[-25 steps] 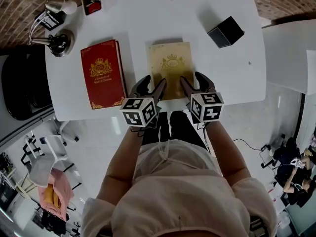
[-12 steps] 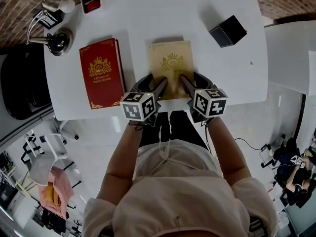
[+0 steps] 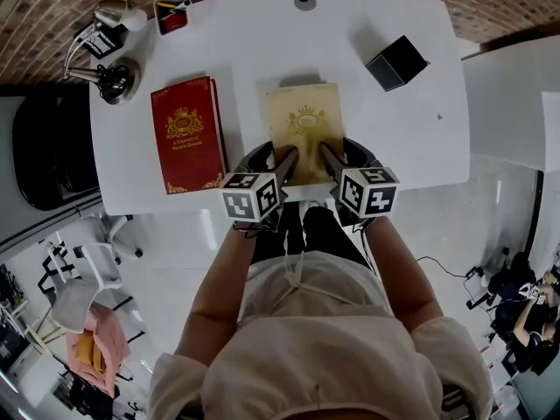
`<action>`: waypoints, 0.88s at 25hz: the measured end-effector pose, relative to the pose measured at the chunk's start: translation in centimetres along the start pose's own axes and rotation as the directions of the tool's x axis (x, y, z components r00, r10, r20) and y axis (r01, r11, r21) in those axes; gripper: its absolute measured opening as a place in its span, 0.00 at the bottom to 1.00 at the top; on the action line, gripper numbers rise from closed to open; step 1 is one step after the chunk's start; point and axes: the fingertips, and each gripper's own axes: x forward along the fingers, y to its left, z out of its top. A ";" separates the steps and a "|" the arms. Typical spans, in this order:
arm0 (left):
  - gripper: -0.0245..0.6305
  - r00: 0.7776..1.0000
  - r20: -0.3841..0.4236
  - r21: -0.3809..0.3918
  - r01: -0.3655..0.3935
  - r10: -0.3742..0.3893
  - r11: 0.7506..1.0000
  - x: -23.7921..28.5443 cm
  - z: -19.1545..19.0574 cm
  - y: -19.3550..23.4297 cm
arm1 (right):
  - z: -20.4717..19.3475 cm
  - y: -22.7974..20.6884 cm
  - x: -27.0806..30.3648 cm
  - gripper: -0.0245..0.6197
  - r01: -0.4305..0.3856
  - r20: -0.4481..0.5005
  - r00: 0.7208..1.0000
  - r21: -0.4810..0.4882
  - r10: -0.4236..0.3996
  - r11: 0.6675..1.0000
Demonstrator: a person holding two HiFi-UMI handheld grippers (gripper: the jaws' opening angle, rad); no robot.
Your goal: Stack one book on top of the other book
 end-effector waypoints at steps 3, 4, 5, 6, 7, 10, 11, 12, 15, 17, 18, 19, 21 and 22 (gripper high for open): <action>0.44 0.999 0.038 0.025 -0.004 0.003 1.000 -1.2 0.7 -1.4 | 0.8 0.7 -1.7 0.37 -0.015 0.042 0.999 -0.013 0.016 1.000; 0.44 0.999 0.054 0.033 -0.008 0.006 0.999 -1.7 0.9 -2.0 | 1.1 1.0 -2.4 0.37 -0.020 0.058 0.998 -0.019 0.021 1.000; 0.44 0.997 0.072 0.043 -0.012 0.009 0.999 -2.2 1.1 -2.5 | 1.3 1.2 -3.1 0.37 -0.025 0.072 0.997 -0.026 0.027 0.999; 0.44 0.996 0.090 0.053 -0.018 0.013 0.998 -2.7 1.4 -3.1 | 1.6 1.5 -3.8 0.37 -0.030 0.087 0.996 -0.035 0.033 0.999; 0.44 0.994 0.108 0.063 -0.025 0.018 0.998 -3.3 1.6 -3.6 | 1.8 1.8 -4.4 0.37 -0.035 0.100 0.994 -0.044 0.039 0.998; 0.44 0.988 0.151 0.077 -0.044 0.032 0.996 -4.9 1.8 -4.9 | 1.9 2.4 -6.0 0.37 -0.045 0.120 0.991 -0.065 0.053 0.997; 0.44 0.986 0.164 0.074 -0.048 0.035 0.996 -5.5 1.7 -5.2 | 1.8 2.6 -6.5 0.37 -0.049 0.122 0.991 -0.069 0.057 0.996; 0.44 0.984 0.175 0.072 -0.051 0.038 0.996 -6.1 1.7 -5.6 | 1.7 3.0 -7.0 0.37 -0.054 0.126 0.990 -0.073 0.063 0.996; 0.44 0.978 0.204 0.081 -0.052 0.034 0.995 -7.9 2.6 -6.0 | 2.7 4.6 -8.1 0.37 -0.063 0.156 0.985 -0.096 0.077 0.993; 0.44 0.974 0.227 0.097 -0.045 0.022 0.994 -9.2 3.9 -5.8 | 3.9 6.2 -8.4 0.37 -0.067 0.189 0.978 -0.103 0.086 0.992; 0.44 0.971 0.240 0.109 -0.044 0.017 0.993 -9.9 4.7 -5.6 | 4.4 7.1 -8.5 0.37 -0.068 0.202 0.975 -0.102 0.087 0.992; 0.44 0.969 0.249 0.121 -0.044 0.013 0.992 -10.6 5.3 -5.3 | 4.7 7.9 -8.5 0.37 -0.067 0.212 0.973 -0.100 0.087 0.993; 0.44 0.967 0.255 0.142 -0.043 0.006 0.989 -12.1 6.3 -4.3 | 5.1 9.9 -8.2 0.37 -0.063 0.227 0.970 -0.099 0.085 0.993; 0.44 0.967 0.253 0.148 -0.040 0.002 0.988 -12.8 6.8 -3.6 | 5.4 10.9 -7.8 0.37 -0.061 0.234 0.969 -0.097 0.082 0.993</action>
